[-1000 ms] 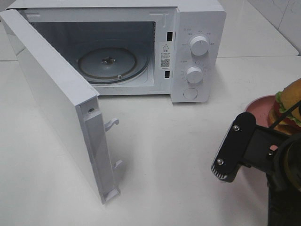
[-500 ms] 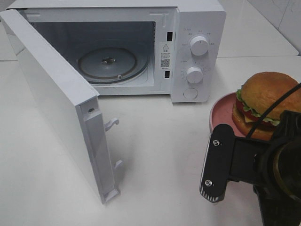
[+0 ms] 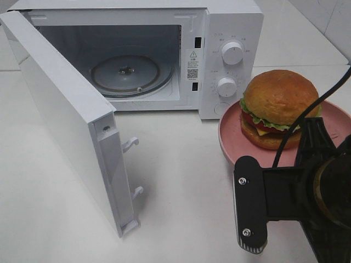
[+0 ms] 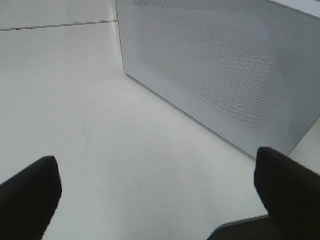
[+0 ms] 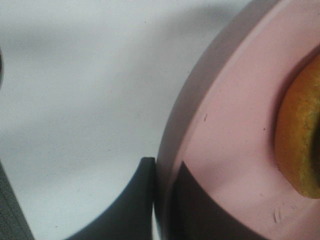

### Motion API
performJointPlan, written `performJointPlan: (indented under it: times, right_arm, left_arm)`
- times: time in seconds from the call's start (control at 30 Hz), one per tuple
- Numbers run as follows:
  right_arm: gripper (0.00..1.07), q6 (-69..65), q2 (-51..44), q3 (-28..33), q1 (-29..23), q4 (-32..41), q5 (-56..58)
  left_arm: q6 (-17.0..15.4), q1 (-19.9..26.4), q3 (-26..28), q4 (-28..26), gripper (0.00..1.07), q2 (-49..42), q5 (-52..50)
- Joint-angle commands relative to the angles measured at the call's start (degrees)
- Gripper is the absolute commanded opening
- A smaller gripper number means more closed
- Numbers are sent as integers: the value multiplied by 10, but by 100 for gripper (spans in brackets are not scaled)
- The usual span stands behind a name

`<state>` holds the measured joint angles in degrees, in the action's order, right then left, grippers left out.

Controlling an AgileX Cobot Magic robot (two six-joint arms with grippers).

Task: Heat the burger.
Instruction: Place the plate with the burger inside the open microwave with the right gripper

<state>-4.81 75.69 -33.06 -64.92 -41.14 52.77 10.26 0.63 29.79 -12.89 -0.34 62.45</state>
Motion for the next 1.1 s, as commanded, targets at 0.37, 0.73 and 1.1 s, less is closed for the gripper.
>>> performJointPlan:
  times: [0.37,0.73,1.1]
  right_arm:
    - [0,23,-3,2,-4,-62,-64]
    - [0,166,-3,2,64,-42,-160]
    - [0,358,-3,1,137,17,-269]
  left_arm:
    - [-1,-3,-2,-3,98,-10,-9]
    - [-1,-3,-2,-3,98,-10,-9]
    - [-1,-3,-2,-3,98,-10,-9]
